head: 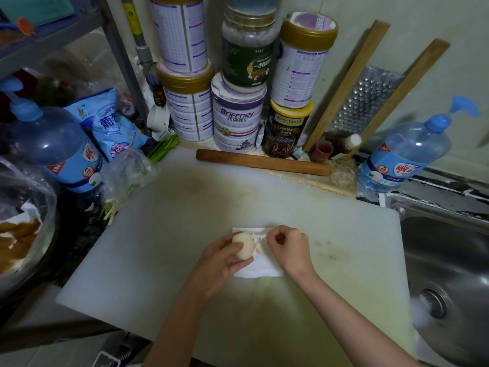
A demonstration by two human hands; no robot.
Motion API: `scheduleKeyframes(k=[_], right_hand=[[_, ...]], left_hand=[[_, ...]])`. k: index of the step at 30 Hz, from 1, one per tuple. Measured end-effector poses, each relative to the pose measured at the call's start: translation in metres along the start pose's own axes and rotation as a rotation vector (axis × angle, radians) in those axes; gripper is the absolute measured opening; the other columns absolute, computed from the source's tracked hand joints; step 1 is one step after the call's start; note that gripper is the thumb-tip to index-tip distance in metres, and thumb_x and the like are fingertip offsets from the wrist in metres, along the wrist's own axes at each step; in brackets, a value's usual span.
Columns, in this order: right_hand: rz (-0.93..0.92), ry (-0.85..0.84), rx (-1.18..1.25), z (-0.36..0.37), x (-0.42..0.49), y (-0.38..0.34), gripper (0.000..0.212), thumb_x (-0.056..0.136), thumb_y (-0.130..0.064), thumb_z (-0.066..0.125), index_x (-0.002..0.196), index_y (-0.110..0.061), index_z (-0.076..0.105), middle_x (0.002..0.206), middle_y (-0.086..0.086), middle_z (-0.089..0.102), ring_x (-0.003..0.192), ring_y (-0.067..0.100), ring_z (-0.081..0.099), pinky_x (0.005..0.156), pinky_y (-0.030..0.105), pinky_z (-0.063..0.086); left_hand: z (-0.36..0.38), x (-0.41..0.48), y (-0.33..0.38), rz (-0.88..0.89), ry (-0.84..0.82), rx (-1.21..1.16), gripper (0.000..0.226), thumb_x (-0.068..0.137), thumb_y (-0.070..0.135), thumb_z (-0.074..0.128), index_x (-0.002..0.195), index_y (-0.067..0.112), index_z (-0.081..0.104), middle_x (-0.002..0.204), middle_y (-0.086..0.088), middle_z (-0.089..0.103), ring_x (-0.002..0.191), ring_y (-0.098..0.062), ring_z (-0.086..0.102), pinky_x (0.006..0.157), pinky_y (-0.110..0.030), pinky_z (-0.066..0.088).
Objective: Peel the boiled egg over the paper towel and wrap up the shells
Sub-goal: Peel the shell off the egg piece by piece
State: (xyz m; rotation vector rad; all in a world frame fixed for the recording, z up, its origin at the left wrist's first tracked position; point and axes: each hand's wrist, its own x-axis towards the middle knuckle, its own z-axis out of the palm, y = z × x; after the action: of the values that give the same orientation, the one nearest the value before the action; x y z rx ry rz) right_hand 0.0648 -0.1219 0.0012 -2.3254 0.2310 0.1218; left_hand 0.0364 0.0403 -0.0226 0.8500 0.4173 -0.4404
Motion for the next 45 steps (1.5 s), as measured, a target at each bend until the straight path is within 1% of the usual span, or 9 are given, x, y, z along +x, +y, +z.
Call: scheduleKeyframes(k=[6,14,22,26,30,36,38,41,45], right_hand=[[0.009,0.013,0.023,0.0,0.002,-0.001,0.016,0.084,-0.012,0.056,0.076,-0.007,0.069,0.068,0.003,0.068,0.069,0.019,0.062,0.068,0.026,0.048],[0.022,0.045,0.003,-0.002,0.004,0.002,0.019,0.085,-0.012,0.055,0.072,-0.004,0.066,0.061,0.002,0.06,0.062,0.02,0.057,0.063,0.026,0.044],[0.042,0.057,-0.016,-0.002,0.007,0.01,0.02,0.084,-0.01,0.055,0.068,-0.003,0.065,0.057,0.003,0.057,0.06,0.023,0.053,0.061,0.026,0.04],[0.015,-0.097,-0.047,-0.002,0.006,0.013,0.016,0.08,-0.009,0.058,0.071,-0.002,0.068,0.069,0.015,0.069,0.07,0.029,0.064,0.07,0.033,0.05],[-0.013,-0.112,-0.036,0.002,0.0,0.011,0.013,0.079,-0.009,0.062,0.069,-0.006,0.07,0.07,0.009,0.071,0.071,0.024,0.066,0.071,0.029,0.049],[-0.243,-0.2,-0.179,0.0,-0.003,0.01,0.017,0.082,-0.008,0.055,0.077,0.003,0.067,0.077,0.025,0.064,0.075,0.037,0.058,0.068,0.039,0.046],[-0.252,-0.142,-0.145,-0.001,-0.004,0.008,0.013,0.079,-0.007,0.06,0.073,0.0,0.069,0.073,0.02,0.067,0.07,0.031,0.06,0.069,0.037,0.047],[-0.127,-0.09,0.072,-0.004,-0.006,0.0,0.014,0.078,-0.015,0.07,0.065,-0.008,0.07,0.064,0.004,0.068,0.06,0.012,0.059,0.062,0.02,0.047],[-0.045,-0.225,0.273,-0.007,-0.003,-0.01,0.016,0.083,-0.031,0.067,0.071,-0.022,0.073,0.059,0.0,0.066,0.059,0.005,0.055,0.06,0.025,0.045]], left_hand=[[0.006,0.0,-0.003,0.012,0.058,0.133,0.043,0.059,0.02,0.08,0.097,0.007,0.066,0.098,-0.01,0.072,0.09,-0.018,0.069,0.07,-0.028,0.056],[0.0,0.002,-0.004,0.008,0.057,0.13,0.019,0.077,0.0,0.069,0.095,0.007,0.068,0.09,-0.009,0.072,0.089,-0.023,0.07,0.068,-0.029,0.057],[-0.01,0.003,-0.005,0.015,0.101,0.078,0.017,0.08,-0.002,0.065,0.097,0.001,0.067,0.091,-0.013,0.071,0.091,-0.024,0.07,0.068,-0.033,0.057],[-0.011,0.003,-0.002,0.026,0.061,0.059,0.04,0.068,0.004,0.074,0.107,0.0,0.064,0.098,-0.015,0.069,0.096,-0.025,0.069,0.071,-0.035,0.057],[-0.007,0.004,-0.002,0.037,0.067,0.052,0.057,0.06,0.008,0.077,0.114,0.003,0.06,0.108,-0.016,0.067,0.099,-0.026,0.068,0.076,-0.041,0.058],[-0.006,0.006,-0.007,0.095,0.104,0.141,0.037,0.076,-0.002,0.068,0.109,0.015,0.063,0.1,0.0,0.073,0.089,-0.009,0.069,0.071,-0.022,0.056],[-0.006,0.006,-0.008,0.121,0.093,0.148,0.038,0.075,-0.003,0.068,0.109,0.013,0.063,0.103,-0.003,0.073,0.091,-0.011,0.068,0.077,-0.024,0.056],[-0.006,0.006,-0.008,0.162,0.081,0.201,0.044,0.068,0.003,0.074,0.109,0.013,0.062,0.102,-0.003,0.073,0.091,-0.012,0.068,0.079,-0.026,0.054],[-0.005,0.007,-0.008,0.193,0.084,0.258,0.057,0.054,0.003,0.085,0.103,0.015,0.059,0.096,-0.001,0.074,0.085,-0.012,0.07,0.066,-0.021,0.054]])
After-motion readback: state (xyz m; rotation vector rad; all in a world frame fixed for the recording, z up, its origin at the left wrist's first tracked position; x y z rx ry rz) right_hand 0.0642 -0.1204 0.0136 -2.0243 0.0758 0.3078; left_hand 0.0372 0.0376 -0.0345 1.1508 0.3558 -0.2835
